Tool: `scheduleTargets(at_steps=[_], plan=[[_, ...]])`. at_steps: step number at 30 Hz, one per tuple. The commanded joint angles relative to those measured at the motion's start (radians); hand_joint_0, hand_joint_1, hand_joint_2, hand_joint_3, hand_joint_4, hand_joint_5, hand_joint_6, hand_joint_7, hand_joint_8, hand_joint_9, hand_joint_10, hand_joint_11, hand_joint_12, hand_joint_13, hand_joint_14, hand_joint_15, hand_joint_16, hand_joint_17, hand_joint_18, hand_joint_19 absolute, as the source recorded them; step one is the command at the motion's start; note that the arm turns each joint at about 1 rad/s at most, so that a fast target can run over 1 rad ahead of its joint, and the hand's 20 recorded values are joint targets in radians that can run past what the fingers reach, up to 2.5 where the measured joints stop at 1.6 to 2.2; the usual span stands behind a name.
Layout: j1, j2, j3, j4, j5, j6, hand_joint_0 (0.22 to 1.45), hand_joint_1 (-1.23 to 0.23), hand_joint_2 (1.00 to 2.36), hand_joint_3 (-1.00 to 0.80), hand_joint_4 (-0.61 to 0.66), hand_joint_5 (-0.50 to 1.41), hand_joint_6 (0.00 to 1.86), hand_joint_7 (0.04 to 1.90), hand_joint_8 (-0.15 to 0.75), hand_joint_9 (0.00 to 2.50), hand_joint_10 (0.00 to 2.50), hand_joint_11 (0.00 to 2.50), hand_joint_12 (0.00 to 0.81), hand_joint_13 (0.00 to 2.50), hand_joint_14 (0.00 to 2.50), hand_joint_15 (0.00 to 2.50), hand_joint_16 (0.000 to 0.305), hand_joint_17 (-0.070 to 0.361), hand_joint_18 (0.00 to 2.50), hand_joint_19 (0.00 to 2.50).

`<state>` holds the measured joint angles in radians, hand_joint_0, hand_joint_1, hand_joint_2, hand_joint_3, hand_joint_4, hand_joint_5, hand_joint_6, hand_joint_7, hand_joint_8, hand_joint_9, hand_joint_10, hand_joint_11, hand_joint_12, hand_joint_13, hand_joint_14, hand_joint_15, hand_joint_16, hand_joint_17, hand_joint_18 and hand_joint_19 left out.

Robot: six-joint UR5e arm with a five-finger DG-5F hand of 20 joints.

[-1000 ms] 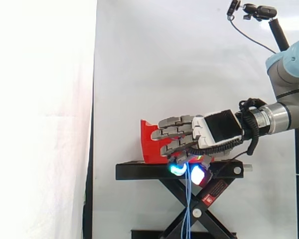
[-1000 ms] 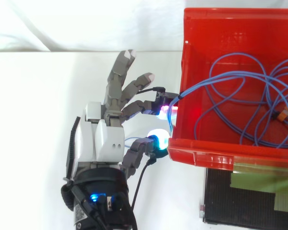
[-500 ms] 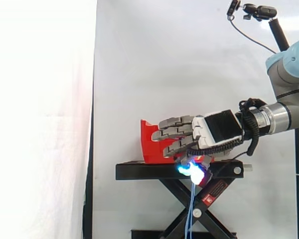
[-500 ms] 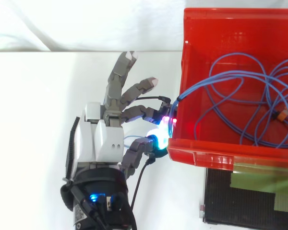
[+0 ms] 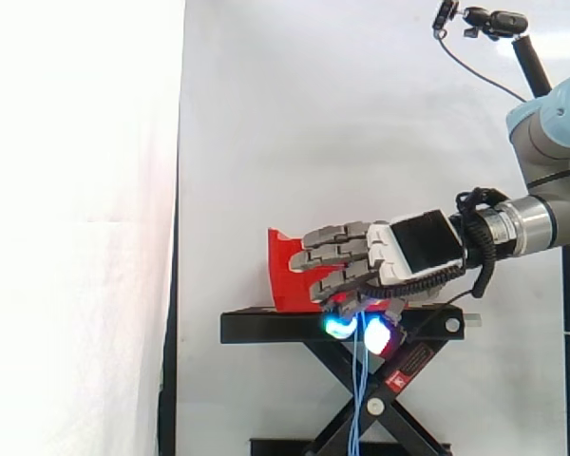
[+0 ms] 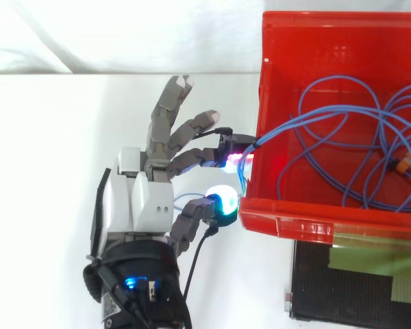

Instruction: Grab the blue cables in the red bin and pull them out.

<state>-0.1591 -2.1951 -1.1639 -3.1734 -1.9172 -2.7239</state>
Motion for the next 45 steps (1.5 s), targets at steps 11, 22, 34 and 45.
scheduleTargets(at_steps=[11, 22, 34, 45], plan=[[0.000, 0.000, 0.001, -0.057, -0.026, 0.000, 0.82, -0.84, 1.00, -1.00, 0.35, 0.81, 0.01, 0.39, 0.300, 0.73, 0.01, 0.33, 0.331, 0.31, 0.01, 0.29, 0.046, 0.103, 0.11, 0.35], [0.000, 0.000, 0.009, -0.034, -0.028, -0.001, 0.83, -0.85, 1.00, -1.00, 0.35, 0.80, 0.01, 0.39, 0.303, 0.74, 0.01, 0.33, 0.331, 0.32, 0.01, 0.29, 0.045, 0.102, 0.12, 0.35], [-0.002, 0.000, 0.009, -0.023, -0.031, -0.016, 0.84, -0.86, 1.00, -1.00, 0.35, 0.80, 0.01, 0.39, 0.303, 0.75, 0.01, 0.34, 0.330, 0.33, 0.01, 0.30, 0.045, 0.102, 0.13, 0.35], [-0.004, 0.000, 0.009, -0.030, -0.033, -0.038, 0.84, -0.87, 1.00, -1.00, 0.35, 0.80, 0.01, 0.39, 0.305, 0.75, 0.01, 0.35, 0.330, 0.33, 0.01, 0.30, 0.045, 0.102, 0.13, 0.35]])
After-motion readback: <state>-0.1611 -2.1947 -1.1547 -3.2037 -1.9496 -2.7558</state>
